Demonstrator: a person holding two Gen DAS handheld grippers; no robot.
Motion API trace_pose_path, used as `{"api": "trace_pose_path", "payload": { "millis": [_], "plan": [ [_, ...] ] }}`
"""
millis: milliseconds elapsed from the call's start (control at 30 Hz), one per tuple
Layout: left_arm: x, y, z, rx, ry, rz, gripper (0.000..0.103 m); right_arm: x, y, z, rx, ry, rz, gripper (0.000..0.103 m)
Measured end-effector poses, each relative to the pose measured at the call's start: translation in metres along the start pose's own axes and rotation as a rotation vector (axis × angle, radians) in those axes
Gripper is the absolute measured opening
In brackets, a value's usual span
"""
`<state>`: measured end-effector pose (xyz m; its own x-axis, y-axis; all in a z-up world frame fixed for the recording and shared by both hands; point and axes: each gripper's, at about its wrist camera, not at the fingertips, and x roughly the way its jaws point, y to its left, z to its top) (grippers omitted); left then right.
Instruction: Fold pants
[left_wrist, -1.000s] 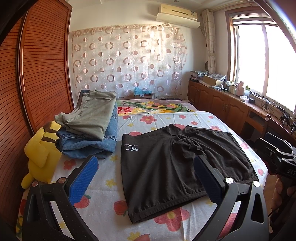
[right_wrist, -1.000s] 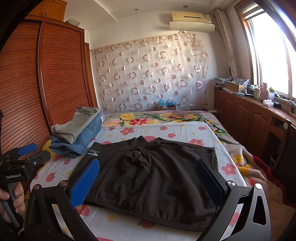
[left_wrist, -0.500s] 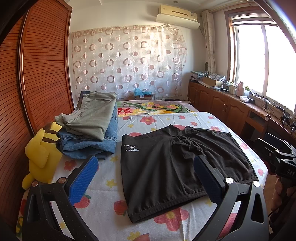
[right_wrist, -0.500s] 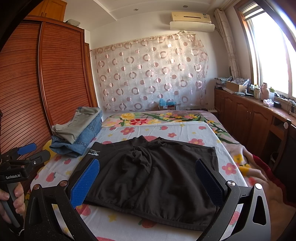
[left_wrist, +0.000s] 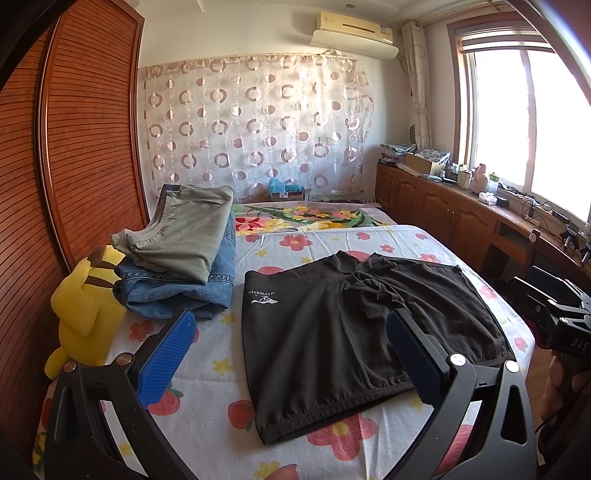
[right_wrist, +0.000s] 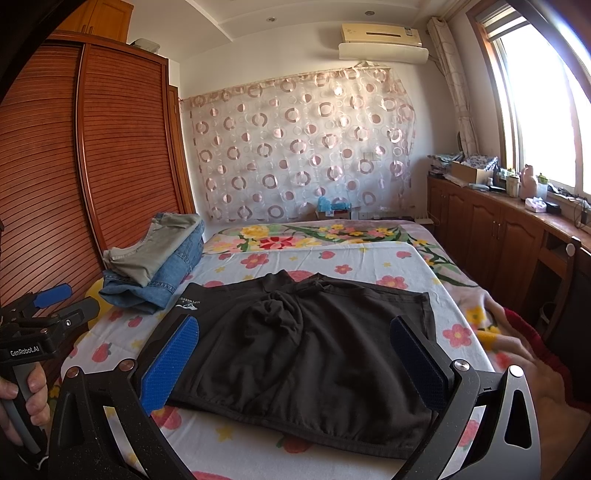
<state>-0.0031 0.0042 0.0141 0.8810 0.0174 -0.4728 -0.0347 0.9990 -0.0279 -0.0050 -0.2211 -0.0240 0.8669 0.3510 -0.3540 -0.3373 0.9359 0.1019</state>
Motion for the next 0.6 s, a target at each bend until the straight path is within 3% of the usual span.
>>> {"api": "trace_pose_path", "payload": {
  "millis": [600],
  "plan": [
    [0.0014, -0.0019, 0.0008, 0.004, 0.012, 0.003, 0.103, -0.0005, -0.0003, -0.0002, -0.001, 0.0, 0.002, 0.103]
  ]
}}
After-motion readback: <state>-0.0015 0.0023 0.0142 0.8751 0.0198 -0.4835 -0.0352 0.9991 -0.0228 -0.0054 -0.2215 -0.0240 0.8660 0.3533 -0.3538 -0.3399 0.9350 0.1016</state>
